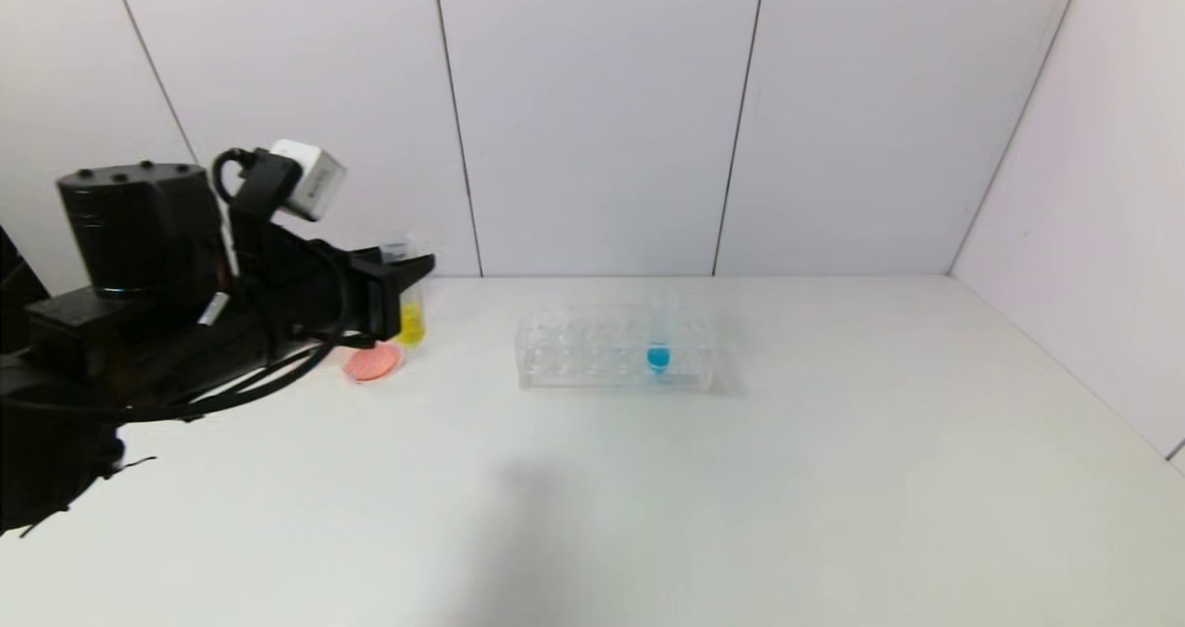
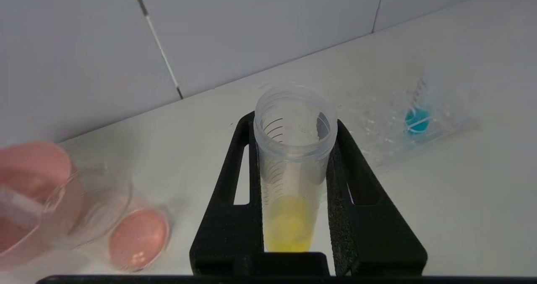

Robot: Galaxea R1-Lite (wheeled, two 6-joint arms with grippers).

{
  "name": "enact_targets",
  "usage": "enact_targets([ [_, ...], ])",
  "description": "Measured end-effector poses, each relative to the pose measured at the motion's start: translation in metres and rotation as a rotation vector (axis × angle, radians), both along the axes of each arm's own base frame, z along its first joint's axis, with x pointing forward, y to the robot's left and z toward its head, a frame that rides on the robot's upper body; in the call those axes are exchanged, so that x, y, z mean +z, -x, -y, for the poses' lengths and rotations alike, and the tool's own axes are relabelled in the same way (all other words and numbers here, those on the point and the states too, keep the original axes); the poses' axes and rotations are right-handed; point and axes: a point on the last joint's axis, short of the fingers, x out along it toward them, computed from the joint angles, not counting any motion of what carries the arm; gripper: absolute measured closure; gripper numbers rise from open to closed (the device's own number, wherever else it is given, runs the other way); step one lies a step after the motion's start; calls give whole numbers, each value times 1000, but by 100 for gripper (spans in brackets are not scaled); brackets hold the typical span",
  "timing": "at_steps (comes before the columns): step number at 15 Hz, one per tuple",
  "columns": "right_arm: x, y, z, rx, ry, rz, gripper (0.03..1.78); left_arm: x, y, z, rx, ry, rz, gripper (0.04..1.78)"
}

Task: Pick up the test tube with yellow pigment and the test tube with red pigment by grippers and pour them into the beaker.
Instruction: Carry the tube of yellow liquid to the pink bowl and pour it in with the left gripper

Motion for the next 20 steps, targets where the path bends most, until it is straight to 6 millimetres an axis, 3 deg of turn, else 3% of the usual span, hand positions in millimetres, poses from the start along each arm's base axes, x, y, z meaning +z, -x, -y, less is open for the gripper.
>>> enact_targets([
  [4,0,0,0,0,0,0,10,1,13,-83,13,15,-42,138],
  [8,0,0,0,0,0,0,10,-4,9,-135,14,-61,-48,138],
  [16,0,0,0,0,0,0,10,16,-36,-158,1,-210,-226,138],
  [20,0,0,0,0,0,0,10,10,-67,-164,14,-324,-335,138],
])
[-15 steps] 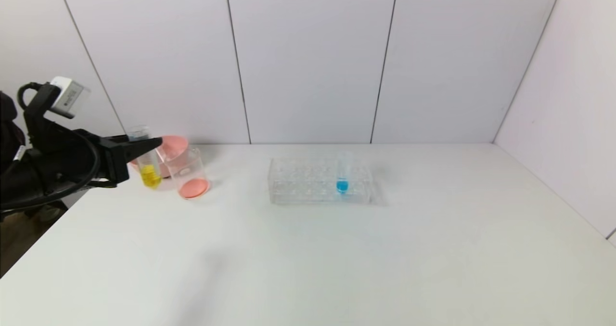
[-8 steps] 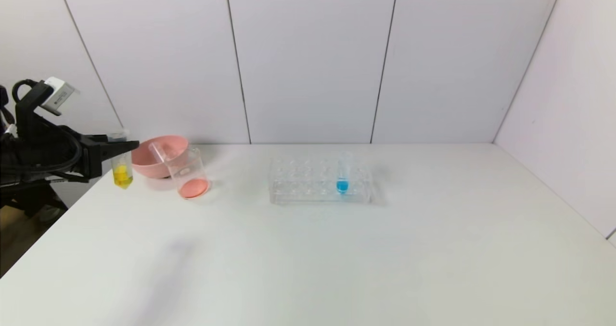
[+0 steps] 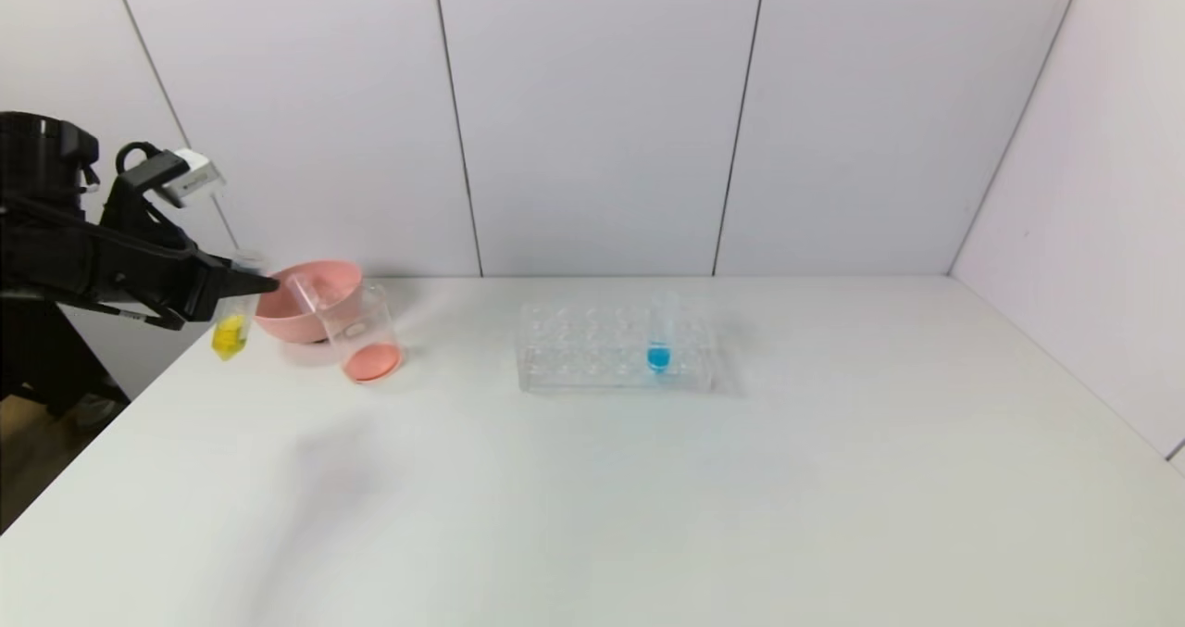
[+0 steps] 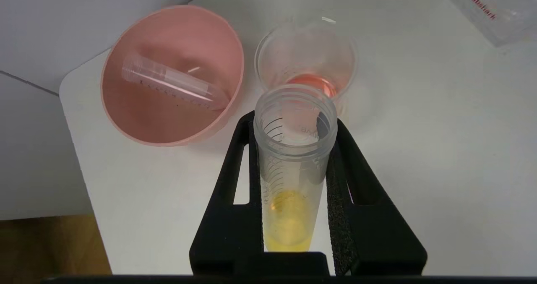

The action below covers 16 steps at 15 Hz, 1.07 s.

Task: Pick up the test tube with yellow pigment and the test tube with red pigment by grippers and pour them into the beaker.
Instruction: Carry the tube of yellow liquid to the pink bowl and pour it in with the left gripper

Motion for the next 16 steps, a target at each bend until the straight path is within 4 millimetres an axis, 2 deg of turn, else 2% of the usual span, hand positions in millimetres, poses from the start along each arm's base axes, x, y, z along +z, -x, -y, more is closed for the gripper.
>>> enact_targets([
  [4,0,0,0,0,0,0,10,7,-22,5,-45,-43,-44,138],
  [10,0,0,0,0,0,0,10,39,-36,14,-88,-91,-113,138],
  [16,0,0,0,0,0,0,10,19,-53,24,-134,-249,-217,138],
])
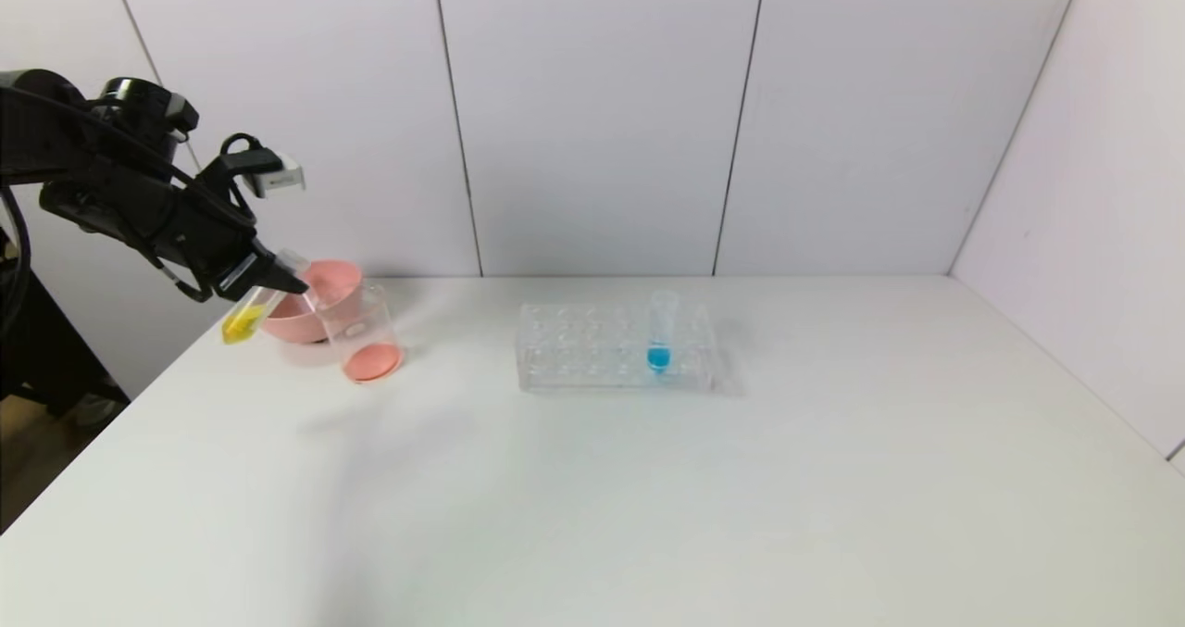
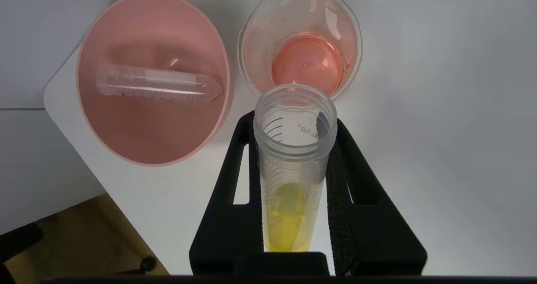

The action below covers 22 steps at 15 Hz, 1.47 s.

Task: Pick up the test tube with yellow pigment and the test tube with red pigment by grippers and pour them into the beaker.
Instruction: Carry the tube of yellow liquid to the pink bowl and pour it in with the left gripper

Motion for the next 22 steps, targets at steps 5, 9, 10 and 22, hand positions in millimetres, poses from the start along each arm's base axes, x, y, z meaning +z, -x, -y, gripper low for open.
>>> enact_targets([
  [5,0,0,0,0,0,0,10,-6,-6,21,-80,-190,-13,138],
  [9,0,0,0,0,0,0,10,-5,-7,40,-106,-290,-20,138],
  [10,0,0,0,0,0,0,10,-5,-7,42,-104,-315,-25,138],
  [22,0,0,0,0,0,0,10,-13,-12,73,-47,-590,-66,138],
])
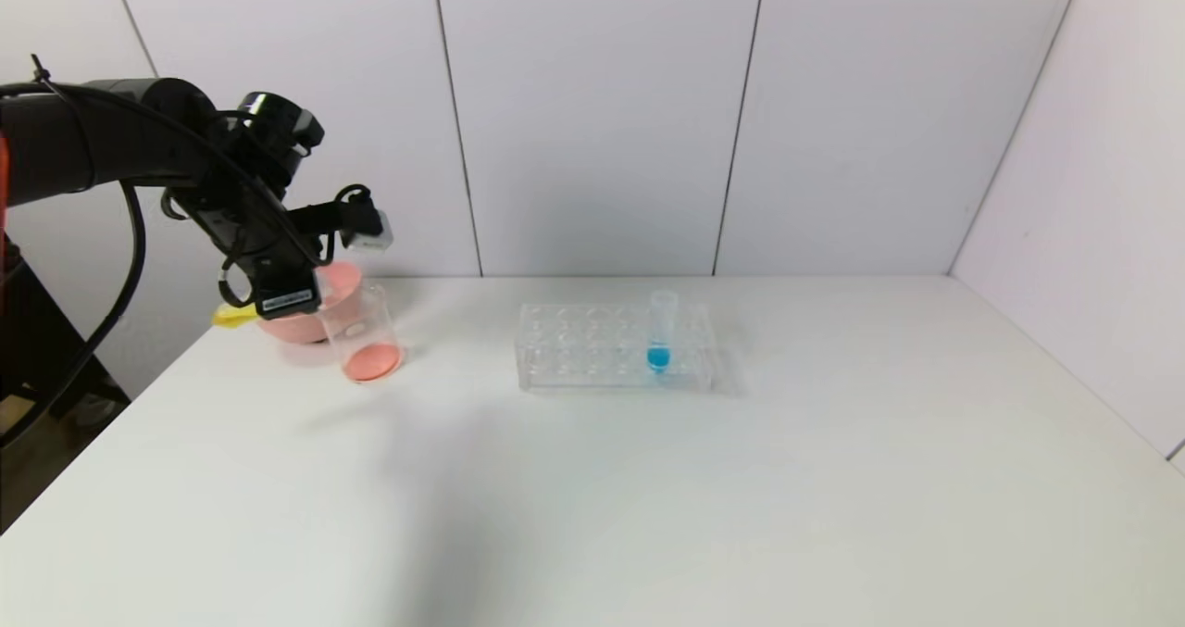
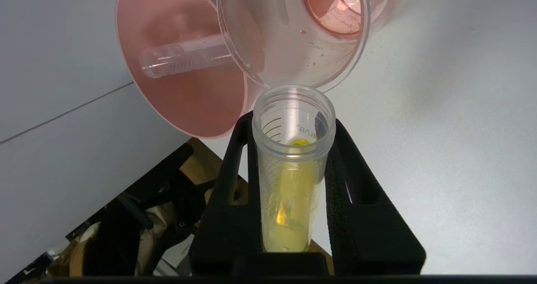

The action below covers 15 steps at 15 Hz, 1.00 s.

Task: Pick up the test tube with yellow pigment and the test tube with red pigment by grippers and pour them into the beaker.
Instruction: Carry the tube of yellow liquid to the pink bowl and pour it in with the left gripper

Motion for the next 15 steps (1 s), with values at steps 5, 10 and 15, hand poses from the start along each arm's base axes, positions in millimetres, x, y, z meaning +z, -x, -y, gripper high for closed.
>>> enact_targets([
  [5,0,0,0,0,0,0,10,-9,-5,12,13,-73,-19,138],
  [10,0,0,0,0,0,0,10,-13,-6,17,30,-120,-27,138],
  [15,0,0,0,0,0,0,10,-13,-6,16,50,-150,-27,138],
])
